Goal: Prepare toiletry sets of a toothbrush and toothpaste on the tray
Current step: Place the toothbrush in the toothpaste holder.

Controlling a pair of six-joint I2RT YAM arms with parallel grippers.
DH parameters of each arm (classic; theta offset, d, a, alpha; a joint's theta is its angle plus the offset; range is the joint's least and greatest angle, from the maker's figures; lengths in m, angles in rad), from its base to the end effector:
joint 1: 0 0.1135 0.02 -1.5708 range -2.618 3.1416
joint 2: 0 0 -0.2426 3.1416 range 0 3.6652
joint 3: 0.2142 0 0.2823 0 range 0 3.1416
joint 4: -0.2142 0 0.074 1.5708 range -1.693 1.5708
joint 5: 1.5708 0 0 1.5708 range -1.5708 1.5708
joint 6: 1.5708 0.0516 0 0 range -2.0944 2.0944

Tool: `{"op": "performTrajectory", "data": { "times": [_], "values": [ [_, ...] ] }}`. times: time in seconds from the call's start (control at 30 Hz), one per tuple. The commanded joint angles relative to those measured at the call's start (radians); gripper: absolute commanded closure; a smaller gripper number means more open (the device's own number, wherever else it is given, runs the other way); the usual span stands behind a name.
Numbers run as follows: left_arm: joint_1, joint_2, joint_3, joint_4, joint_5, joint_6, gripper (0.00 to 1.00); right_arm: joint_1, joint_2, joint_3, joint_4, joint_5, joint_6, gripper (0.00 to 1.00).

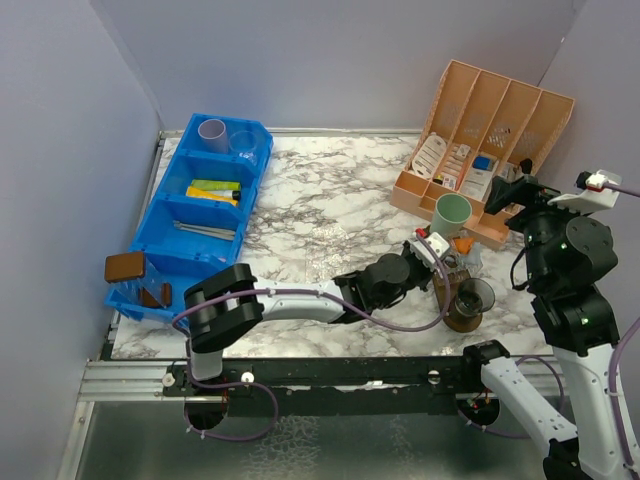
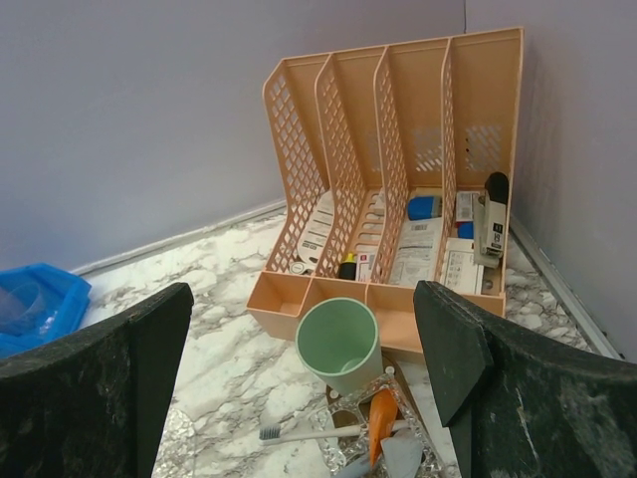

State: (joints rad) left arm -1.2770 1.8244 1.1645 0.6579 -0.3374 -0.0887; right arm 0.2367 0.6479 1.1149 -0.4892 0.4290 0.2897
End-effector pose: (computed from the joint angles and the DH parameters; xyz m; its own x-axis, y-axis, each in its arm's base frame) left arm 0.1491 -0.4337 0.2264 -0.0721 -0.0504 -0.9961 0.8041 0.5880 -0.0879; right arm 0.1671 0.0182 0.4350 0.0339 0.2754 -0.9607 0.1892 0.9421 0.2768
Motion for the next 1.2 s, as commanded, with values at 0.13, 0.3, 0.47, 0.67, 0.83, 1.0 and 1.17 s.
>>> {"op": "performTrajectory", "data": {
  "times": [0.13, 0.3, 0.47, 0.67, 0.83, 1.0, 1.17],
  "values": [
    [0.015, 0.052, 0.067, 0.039, 0.053, -0.031, 1.0, 0.009, 0.011, -0.017, 0.042, 0.02, -0.012, 0.06],
    [0.024, 0.071, 0.075, 0.037, 0.059, -0.042, 1.0, 0.01, 0.017, -0.009, 0.045, 0.022, -0.016, 0.06],
    [0.027, 0.087, 0.086, 0.035, 0.057, -0.036, 1.0, 0.01, 0.016, -0.023, 0.052, 0.024, -0.018, 0.06],
    [0.031, 0.11, 0.103, 0.028, 0.052, -0.038, 1.0, 0.01, 0.016, -0.027, 0.058, 0.024, -0.019, 0.06],
    [0.034, 0.128, 0.121, 0.015, 0.06, -0.04, 1.0, 0.009, 0.015, -0.028, 0.058, 0.028, -0.02, 0.06],
    [0.037, 0.141, 0.137, 0.001, 0.061, -0.038, 1.0, 0.01, 0.013, -0.036, 0.061, 0.03, -0.023, 0.06],
    [0.038, 0.144, 0.138, -0.007, 0.054, -0.046, 0.92, 0.01, 0.013, -0.038, 0.065, 0.029, -0.024, 0.06]
  ]
}}
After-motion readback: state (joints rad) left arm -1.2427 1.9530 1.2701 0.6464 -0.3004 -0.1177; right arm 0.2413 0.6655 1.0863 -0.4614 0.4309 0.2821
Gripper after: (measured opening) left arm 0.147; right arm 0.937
